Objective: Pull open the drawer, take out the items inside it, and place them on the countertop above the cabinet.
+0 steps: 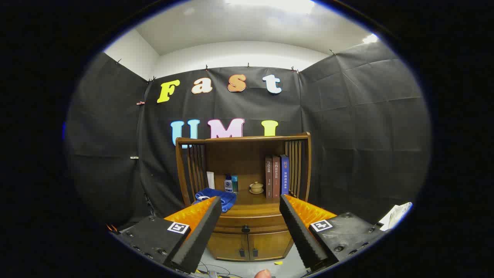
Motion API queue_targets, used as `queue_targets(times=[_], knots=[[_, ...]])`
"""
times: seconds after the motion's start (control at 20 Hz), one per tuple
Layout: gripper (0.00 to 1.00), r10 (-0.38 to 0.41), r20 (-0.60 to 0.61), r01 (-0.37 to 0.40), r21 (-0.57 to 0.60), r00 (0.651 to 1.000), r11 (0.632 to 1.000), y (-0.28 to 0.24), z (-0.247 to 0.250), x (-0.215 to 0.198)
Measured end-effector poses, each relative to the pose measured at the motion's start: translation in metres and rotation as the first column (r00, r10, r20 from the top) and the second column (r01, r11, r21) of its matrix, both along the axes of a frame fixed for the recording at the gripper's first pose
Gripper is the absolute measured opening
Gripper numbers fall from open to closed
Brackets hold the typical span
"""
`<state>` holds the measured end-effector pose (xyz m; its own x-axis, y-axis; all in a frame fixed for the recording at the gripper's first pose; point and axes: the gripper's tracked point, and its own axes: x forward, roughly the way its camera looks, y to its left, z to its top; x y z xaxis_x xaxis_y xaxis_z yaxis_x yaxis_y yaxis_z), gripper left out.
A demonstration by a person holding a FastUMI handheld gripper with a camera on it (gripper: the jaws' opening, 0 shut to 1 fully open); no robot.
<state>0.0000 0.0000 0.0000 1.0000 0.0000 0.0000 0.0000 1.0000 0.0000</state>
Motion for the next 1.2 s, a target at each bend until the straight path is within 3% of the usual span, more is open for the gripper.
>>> queue_targets(times=[0.95,1.2], knots=[[0.98,-0.011,0.017,0.011,-0.007,1.0,1.0,-0.006,-0.004,0.002],[0.98,0.002,0.055,-0.004,0.03,0.999,1.0,-0.003,-0.036,0.033]])
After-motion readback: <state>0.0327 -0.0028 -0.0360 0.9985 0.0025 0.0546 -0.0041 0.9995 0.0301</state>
